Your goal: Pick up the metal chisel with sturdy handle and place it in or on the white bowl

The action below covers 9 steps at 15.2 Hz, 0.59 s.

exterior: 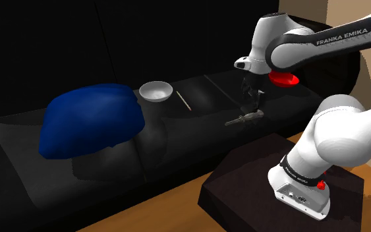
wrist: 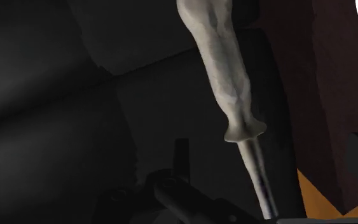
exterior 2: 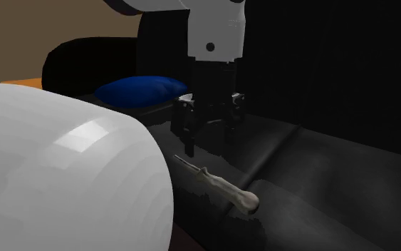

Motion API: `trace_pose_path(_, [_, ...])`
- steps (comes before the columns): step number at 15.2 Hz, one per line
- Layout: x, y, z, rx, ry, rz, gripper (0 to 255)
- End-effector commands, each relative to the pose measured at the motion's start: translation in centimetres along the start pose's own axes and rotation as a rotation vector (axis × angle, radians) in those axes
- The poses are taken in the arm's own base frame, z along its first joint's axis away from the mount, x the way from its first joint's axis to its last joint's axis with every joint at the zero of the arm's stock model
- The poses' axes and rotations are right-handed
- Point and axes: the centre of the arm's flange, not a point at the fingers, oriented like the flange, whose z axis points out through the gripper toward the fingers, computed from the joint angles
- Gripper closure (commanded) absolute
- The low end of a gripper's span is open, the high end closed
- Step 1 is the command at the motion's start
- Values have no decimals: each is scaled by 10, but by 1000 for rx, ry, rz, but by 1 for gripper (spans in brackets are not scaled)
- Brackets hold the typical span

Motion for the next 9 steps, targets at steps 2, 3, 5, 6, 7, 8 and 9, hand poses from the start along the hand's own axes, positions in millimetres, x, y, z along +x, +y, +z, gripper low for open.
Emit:
trace_pose_path(2, [-5, 4, 30, -5, -8, -156, 0])
trace_pose_path(3, [-5, 4, 35, -5, -8, -156, 0])
trace_pose_path(5, [-5, 5, 45, -5, -8, -156, 0])
trace_pose_path(6, [-5, 5, 51, -5, -8, -156, 0])
trace_pose_path(7, [-6, 5, 56, -5, -8, -156, 0])
trace_pose_path(8, [-6, 5, 61, -5, -8, -156, 0])
trace_pose_path(9, [-6, 5, 70, -5, -8, -156, 0])
